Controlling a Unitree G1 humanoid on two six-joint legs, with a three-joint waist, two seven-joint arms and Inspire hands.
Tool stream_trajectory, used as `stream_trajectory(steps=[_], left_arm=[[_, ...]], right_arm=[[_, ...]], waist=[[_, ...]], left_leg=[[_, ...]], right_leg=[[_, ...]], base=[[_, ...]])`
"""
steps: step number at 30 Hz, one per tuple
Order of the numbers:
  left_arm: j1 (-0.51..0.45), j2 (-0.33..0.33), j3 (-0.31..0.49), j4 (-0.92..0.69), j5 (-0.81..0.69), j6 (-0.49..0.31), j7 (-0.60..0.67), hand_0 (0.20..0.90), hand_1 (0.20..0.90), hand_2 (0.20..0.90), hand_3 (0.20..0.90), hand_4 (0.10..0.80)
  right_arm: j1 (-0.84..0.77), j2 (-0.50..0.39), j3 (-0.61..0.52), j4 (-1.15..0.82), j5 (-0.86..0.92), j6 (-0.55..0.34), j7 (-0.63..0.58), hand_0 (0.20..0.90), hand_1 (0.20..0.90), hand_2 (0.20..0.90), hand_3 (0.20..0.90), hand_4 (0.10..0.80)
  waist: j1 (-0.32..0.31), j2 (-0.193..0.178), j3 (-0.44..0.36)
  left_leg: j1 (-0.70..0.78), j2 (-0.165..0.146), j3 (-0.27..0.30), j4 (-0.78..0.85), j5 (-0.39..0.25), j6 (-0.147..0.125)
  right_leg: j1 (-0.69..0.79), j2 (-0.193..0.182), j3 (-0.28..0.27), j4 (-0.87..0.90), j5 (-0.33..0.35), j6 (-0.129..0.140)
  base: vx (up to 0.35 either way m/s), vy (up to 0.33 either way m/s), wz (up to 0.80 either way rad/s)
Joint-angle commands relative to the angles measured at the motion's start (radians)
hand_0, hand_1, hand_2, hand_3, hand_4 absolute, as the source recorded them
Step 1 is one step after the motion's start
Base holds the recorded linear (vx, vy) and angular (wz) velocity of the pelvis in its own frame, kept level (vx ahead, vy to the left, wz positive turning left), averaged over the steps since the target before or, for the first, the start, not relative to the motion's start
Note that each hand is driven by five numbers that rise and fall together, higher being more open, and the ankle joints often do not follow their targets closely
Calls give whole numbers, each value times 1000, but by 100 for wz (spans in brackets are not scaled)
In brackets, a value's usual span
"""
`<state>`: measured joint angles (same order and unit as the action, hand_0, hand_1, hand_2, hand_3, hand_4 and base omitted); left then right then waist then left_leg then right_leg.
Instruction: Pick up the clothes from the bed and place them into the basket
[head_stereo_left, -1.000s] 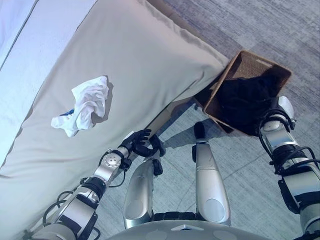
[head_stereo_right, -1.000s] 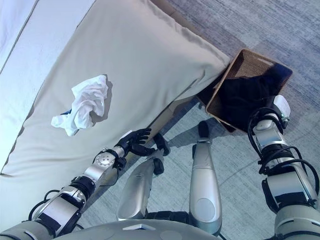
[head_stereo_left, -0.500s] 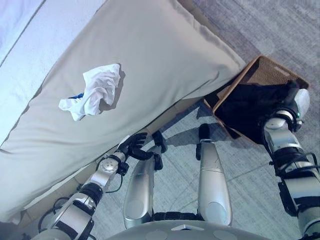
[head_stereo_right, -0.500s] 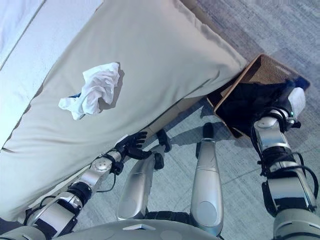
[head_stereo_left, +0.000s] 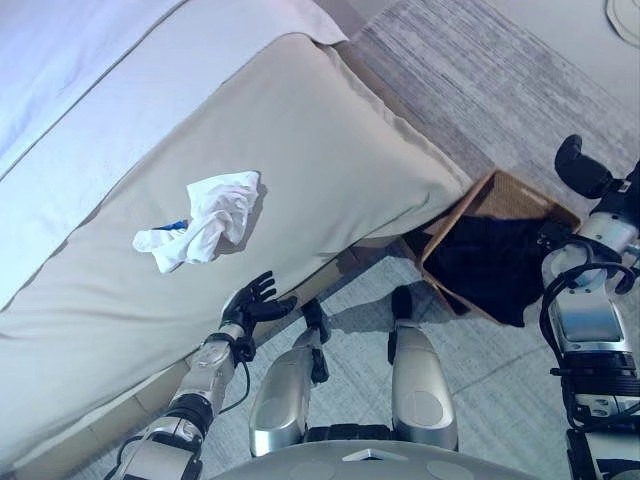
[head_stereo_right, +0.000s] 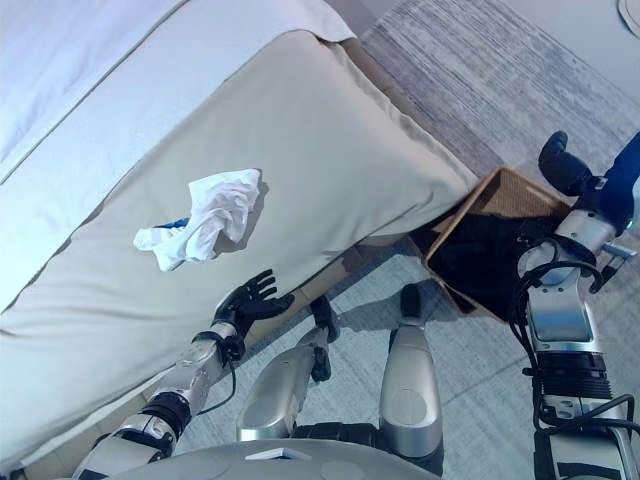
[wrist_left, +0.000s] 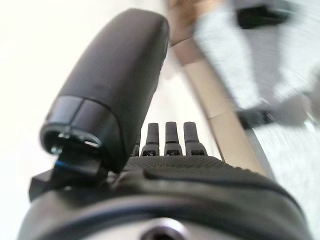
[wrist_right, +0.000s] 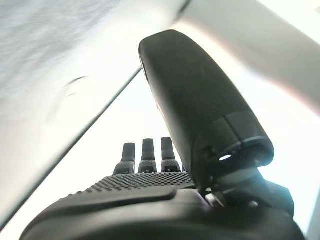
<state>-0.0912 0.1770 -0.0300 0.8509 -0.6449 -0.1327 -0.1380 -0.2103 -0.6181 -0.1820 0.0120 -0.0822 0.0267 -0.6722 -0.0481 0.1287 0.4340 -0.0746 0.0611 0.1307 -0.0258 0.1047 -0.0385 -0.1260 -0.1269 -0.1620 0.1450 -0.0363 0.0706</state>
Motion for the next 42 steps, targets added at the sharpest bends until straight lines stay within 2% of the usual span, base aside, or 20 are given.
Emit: stream_trajectory(steps=[1,4,5,7,9,11,12,15,17,18,19,21,22,23,27,31,34,38,42], left_arm=[[128,51,61,25,-200,-9,-77,900,900,900,900,800],[168,27,121,30,-313,20,-112,900,900,900,900,800],[168,27,123,30,-317,22,-112,900,900,900,900,800],[185,25,167,48,-375,56,-123,900,900,900,900,800],[193,37,197,62,-400,88,-109,900,900,900,900,800],[198,48,216,77,-413,107,-102,900,900,900,900,800],[197,60,231,83,-443,124,-88,900,900,900,900,800],[181,88,251,87,-525,142,-73,900,900,900,900,800],[141,115,257,65,-606,160,-57,900,900,900,900,800],[112,130,248,52,-650,161,-55,900,900,900,900,800],[103,133,245,49,-669,160,-50,900,900,900,900,800],[32,153,215,8,-738,143,-28,900,900,900,900,800],[28,154,215,6,-741,142,-26,900,900,900,900,800],[-4,154,198,-22,-757,131,-17,900,900,900,900,800],[-50,141,161,-79,-757,111,-28,900,900,900,900,800],[-52,136,119,-125,-724,113,-53,900,900,900,900,800],[-61,130,77,-124,-713,106,-81,900,900,900,900,800],[-84,111,12,-130,-723,116,-124,900,900,900,900,800],[-95,106,-35,-127,-716,117,-140,900,900,900,900,800]], right_arm=[[-15,-44,-5,-12,-75,-111,75,900,900,900,900,800],[-29,-37,31,34,-49,-123,191,900,900,900,900,800],[-31,-37,33,36,-47,-124,196,900,900,900,900,800],[-58,-25,89,84,4,-116,347,900,900,900,900,800],[-67,-13,135,131,48,-79,449,900,900,900,900,800],[-75,-8,167,180,26,-60,500,900,900,900,900,800],[-85,-7,195,213,24,-36,520,900,900,900,900,800],[-153,-5,260,305,-88,-39,480,900,900,900,900,800],[-262,-21,347,368,-299,21,424,900,900,900,900,800],[-337,-33,401,406,-369,69,395,900,900,900,900,800],[-360,-34,416,417,-392,79,393,900,900,900,900,800],[-525,-54,522,502,-369,167,416,900,900,900,900,800],[-533,-54,527,506,-368,169,418,900,900,900,900,800],[-606,-45,585,558,-354,208,428,900,900,900,900,800],[-719,-37,679,670,-339,255,461,900,900,900,900,800],[-767,-19,727,746,-308,283,465,900,900,900,900,800],[-807,1,736,816,-299,276,468,900,900,900,900,800],[-884,45,772,936,-342,312,484,900,900,900,900,800],[-957,76,798,1046,-356,386,505,900,900,900,900,800]], waist=[[75,-138,-222],[132,-161,-259],[133,-162,-260],[174,-176,-269],[199,-186,-266],[217,-196,-260],[234,-207,-247],[268,-230,-211],[305,-248,-165],[326,-256,-129],[331,-258,-120],[377,-275,-40],[376,-275,-38],[404,-277,5],[455,-272,81],[484,-277,86],[493,-264,86],[502,-234,86],[511,-207,86]], left_leg=[[47,-78,-4,86,-174,49],[77,-91,-35,92,-190,62],[74,-92,-36,92,-187,63],[98,-102,-66,95,-199,71],[102,-108,-83,107,-205,78],[99,-113,-99,123,-208,84],[93,-115,-112,146,-218,88],[56,-118,-136,197,-229,95],[-9,-123,-156,241,-232,97],[-54,-126,-168,264,-232,97],[-68,-127,-172,271,-232,97],[-173,-132,-198,303,-220,95],[-178,-132,-200,305,-219,94],[-229,-132,-221,329,-237,89],[-334,-141,-242,372,-216,89],[-422,-147,-258,383,-200,89],[-471,-153,-271,386,-186,90],[-550,-162,-284,380,-160,86],[-616,-161,-284,373,-134,82]], right_leg=[[90,10,-70,-52,-9,-10],[146,-4,-111,-56,-16,-9],[146,-5,-113,-59,-12,-9],[185,-17,-138,-55,-20,-6],[201,-27,-155,-46,-19,-2],[209,-34,-166,-44,-12,2],[216,-38,-172,-35,-13,6],[209,-43,-181,-15,-7,8],[186,-45,-192,4,-5,7],[165,-45,-201,13,-2,7],[158,-45,-203,17,-2,7],[96,-40,-226,37,0,0],[92,-41,-228,39,-1,0],[56,-38,-232,71,-22,-1],[-43,-51,-275,158,-34,-7],[-130,-54,-321,209,-33,0],[-195,-62,-344,260,-45,1],[-289,-74,-373,311,-62,4],[-360,-89,-402,328,-65,13]], base=[[319,127,41],[246,144,53],[200,173,41],[220,187,47],[175,141,51],[174,99,49],[180,72,47],[75,21,45],[-119,-20,36],[-177,-27,47],[-236,-48,49],[-311,-53,38],[-252,-46,36],[-123,-1,32],[-102,57,28],[-13,54,40],[-45,112,28],[-61,96,7],[-63,34,0]])
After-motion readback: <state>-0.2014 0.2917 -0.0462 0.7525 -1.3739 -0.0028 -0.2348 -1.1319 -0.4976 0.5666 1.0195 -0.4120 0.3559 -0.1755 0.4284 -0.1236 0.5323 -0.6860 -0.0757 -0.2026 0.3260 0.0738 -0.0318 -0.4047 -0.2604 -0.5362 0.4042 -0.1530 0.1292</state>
